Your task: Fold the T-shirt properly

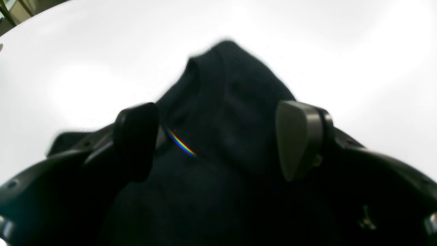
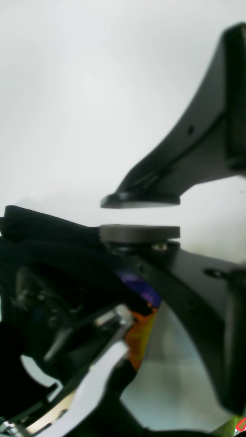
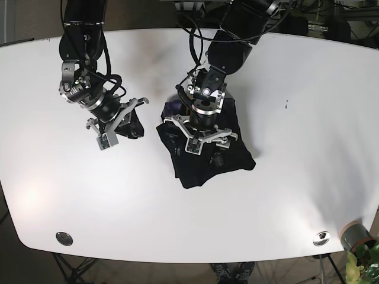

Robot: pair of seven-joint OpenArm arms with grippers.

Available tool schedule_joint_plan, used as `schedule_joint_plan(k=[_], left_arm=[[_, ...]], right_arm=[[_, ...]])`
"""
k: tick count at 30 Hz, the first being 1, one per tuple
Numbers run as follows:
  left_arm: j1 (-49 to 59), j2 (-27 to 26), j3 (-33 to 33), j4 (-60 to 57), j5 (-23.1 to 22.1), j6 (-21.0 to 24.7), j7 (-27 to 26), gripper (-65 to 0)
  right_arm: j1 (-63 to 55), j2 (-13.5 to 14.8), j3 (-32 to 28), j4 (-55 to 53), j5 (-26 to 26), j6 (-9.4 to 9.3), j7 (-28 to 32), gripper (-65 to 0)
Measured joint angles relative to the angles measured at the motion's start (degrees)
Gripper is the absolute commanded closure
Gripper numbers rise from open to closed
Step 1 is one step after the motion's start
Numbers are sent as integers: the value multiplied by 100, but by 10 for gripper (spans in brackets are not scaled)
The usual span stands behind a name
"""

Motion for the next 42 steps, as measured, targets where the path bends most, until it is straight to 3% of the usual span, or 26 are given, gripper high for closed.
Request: schedule_joint_plan(k=[3,7,11,13,18,21,27,29,33,35,37,42], left_arm=[[26,22,0,-608,-2,2,-356,-510],[-28,24,-4,-1307,0,44,-1296,-510],[-31,-146,-9,-1458,-111,-48,-1513,-510],[63,-337,-101,-1436,-577,-387,-1624,-510],[341,-1246,-625,-1003,-1812,-1786,-1641,-507],[496,-1937,-883,-651,-2424,-2162,-1342,-506],[570,-3167,-1746,-367,-3912,-3456,367,-506],[702,-3600,-2164,-396,-4218,-3917,868,-504],[1001,-4352,-2896,-675,-4188,-4395,1458,-504],[1029,-4618,-3200,-1163,-4079,-4568,1445,-504],[887,-4833,-3327,-1744,-3980,-4806,1333,-504],[4,-5469,-3342,-3617,-2988,-5396,782,-504]], right_arm=[[2,15,9,0,-13,2,9,-79],[2,11,-9,0,20,4,9,-79],[2,13,-7,2,7,2,7,-79],[17,17,-2,4,7,2,2,-79],[149,13,-7,9,31,4,28,-79],[153,13,2,7,28,2,11,-78],[149,13,4,17,17,2,13,-76],[144,13,-13,76,4,2,0,-76],[144,-2,-17,249,28,2,11,-76],[127,-2,-13,319,31,2,15,-76],[94,7,-7,363,28,2,15,-76],[-11,28,9,518,-48,0,-28,-76]])
